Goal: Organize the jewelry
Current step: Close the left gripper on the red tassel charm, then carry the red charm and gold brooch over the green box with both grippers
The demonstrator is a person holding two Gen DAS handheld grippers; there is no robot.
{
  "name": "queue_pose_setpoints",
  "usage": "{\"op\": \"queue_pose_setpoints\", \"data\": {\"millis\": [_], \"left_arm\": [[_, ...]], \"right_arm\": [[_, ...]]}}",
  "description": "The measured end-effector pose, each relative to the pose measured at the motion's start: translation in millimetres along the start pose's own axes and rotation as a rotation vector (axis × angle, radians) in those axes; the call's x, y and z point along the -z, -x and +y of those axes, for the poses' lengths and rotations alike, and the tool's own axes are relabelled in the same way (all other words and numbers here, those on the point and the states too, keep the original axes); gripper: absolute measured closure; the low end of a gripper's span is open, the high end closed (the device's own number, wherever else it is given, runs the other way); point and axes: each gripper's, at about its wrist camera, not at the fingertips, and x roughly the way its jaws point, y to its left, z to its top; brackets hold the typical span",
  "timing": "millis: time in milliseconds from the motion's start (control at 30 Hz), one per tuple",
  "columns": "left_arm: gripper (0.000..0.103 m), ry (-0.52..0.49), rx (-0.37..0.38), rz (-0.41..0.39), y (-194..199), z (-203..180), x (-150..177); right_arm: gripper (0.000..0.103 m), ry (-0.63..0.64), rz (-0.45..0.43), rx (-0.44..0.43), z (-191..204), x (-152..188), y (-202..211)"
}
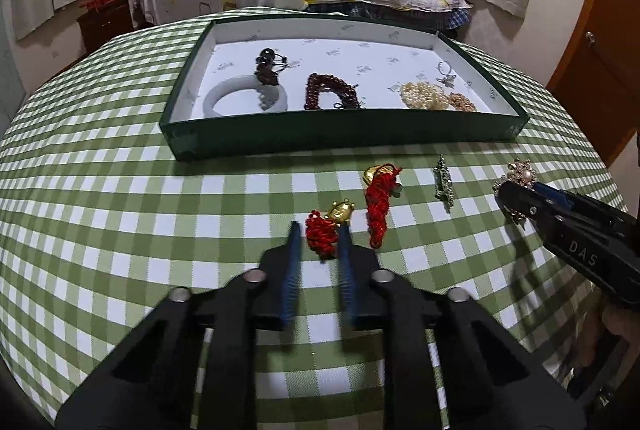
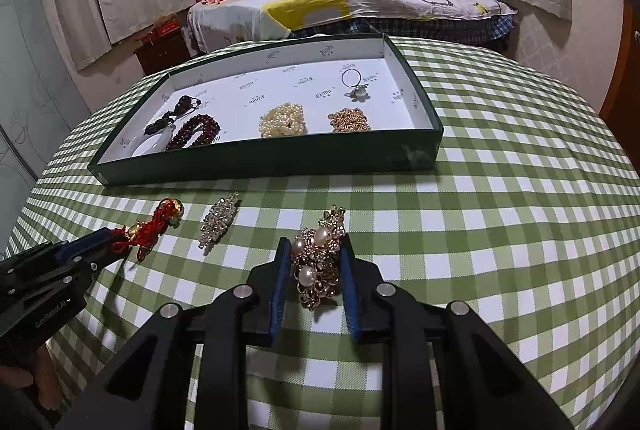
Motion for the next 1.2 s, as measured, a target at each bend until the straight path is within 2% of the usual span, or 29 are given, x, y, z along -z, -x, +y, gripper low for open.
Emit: {"op": "queue_pose_setpoints", "data": {"millis": [200,867,1200], "left_arm": [[0.093,0.002,0.009,-0.009,0,1,2],[0.093,0.003,-0.023,-0.072,19,7,-6],[0.093,0.008,-0.021,-0.107,33,8,-14]], "right_arm": [[0.078,0.000,-0.001,0.001,0,0,0],[0.079,0.002,-0.008,0.001,-2,-1,4],[0.079,0.011,-0.046,-0.002,3,-6,18]]}}
